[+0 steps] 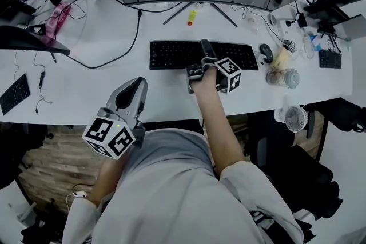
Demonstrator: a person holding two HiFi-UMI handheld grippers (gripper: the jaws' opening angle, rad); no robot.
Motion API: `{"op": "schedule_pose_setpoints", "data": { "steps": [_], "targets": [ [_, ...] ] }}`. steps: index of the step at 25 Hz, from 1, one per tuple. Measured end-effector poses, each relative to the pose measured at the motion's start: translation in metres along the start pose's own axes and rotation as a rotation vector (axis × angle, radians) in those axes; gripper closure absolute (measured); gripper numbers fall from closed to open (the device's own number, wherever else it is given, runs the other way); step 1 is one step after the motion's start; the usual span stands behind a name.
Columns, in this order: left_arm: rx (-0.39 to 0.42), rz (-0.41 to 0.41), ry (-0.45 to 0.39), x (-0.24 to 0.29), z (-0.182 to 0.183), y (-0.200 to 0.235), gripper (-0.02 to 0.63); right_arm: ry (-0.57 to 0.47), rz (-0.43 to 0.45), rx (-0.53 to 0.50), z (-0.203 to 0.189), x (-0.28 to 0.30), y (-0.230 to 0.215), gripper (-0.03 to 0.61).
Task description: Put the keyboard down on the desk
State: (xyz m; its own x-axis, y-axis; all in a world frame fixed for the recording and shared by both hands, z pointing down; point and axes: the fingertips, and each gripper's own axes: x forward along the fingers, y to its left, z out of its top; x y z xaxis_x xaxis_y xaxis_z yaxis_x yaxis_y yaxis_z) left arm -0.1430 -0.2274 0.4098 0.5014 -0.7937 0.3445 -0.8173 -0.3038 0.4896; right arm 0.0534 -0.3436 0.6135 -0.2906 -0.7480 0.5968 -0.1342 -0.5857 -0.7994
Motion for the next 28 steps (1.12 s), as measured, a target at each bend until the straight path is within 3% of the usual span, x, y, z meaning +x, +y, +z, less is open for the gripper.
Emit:
{"op": "schedule_pose_setpoints", "data": {
  "steps": [6, 23, 28],
  "targets": [
    [0.038, -0.002, -0.001, -0.001, 0.001, -0.004, 0.614, 0.004, -0.015, 0.039, -0.002, -0.006, -0.014, 0.117],
    [0.028, -0.039, -0.006, -0.006, -0.003, -0.012, 0.614, 0.016, -0.031, 0.064, -0.011, -0.024, -0.038, 0.118],
    [0.034, -0.051, -0.011, -0.009, -0.003, -0.016, 0.614, 0.020, -0.042, 0.081, -0.014, -0.033, -0.051, 0.145]
  ]
}}
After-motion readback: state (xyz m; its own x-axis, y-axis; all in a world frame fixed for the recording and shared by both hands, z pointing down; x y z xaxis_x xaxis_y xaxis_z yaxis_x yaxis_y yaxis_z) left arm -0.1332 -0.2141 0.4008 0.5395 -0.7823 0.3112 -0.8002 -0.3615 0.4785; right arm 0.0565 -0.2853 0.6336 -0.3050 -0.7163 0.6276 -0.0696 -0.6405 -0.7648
